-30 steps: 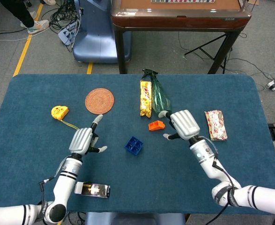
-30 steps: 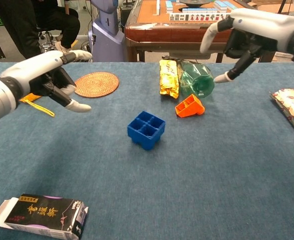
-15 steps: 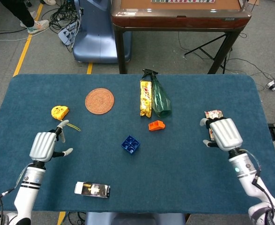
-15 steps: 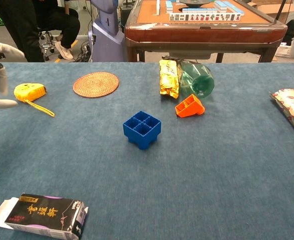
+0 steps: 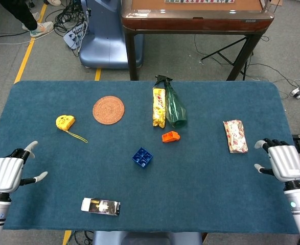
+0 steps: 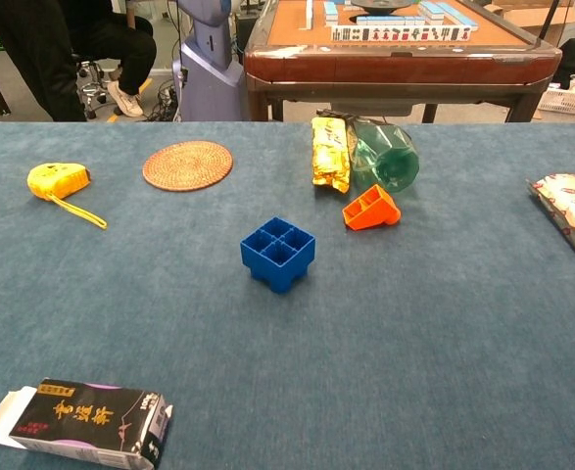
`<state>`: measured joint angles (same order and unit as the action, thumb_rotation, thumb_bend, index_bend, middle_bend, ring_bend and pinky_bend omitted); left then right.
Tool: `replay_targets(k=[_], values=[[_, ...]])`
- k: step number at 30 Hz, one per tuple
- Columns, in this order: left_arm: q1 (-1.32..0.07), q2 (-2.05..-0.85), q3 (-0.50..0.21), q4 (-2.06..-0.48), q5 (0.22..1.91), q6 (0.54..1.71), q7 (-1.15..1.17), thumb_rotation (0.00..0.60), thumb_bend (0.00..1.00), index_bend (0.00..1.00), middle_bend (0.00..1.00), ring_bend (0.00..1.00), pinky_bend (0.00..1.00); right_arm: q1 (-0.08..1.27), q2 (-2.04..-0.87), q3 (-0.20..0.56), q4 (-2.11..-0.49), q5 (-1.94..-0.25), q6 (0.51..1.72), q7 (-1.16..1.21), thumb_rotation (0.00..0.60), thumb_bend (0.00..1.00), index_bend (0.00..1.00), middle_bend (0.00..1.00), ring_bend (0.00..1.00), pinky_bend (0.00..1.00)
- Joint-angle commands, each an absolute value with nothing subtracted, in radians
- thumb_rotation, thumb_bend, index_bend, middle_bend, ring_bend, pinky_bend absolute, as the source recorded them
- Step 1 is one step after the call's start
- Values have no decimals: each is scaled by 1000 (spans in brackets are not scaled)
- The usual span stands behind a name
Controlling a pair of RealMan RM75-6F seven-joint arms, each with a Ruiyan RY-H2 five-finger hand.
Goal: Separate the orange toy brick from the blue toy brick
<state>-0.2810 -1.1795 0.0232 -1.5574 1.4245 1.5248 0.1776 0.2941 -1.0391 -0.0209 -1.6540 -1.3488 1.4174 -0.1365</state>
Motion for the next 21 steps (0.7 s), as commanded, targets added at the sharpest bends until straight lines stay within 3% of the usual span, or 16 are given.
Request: replay_targets(k=[1,3,7,15,21], values=[[-253,-1183,27,-1554,1441,1548,186,385,0,173,419,330,626,274,-1037,-24,-1646,-1359,1425,-121,600,0,410,386,391,444],[-244,-1185,25,-1552,1439,1548,188,413,0,175,390,329,626,261,-1037,-24,-1643,-1362,1429,-114,600,0,409,383,389,444],[-225,-1192,20,-1531,1444,1556,197,525,0,182,343,327,626,231,-1030,-24,-1643,-1364,1439,-107,600,0,410,376,372,444],[-192,-1187,22,-1522,1447,1549,210,597,0,189,336,327,626,178,-996,-14,-1663,-1359,1466,-84,600,0,410,372,365,444],[-182,-1196,14,-1510,1444,1531,218,600,0,190,331,327,626,159,-979,-3,-1673,-1360,1464,-81,600,0,409,372,365,444]])
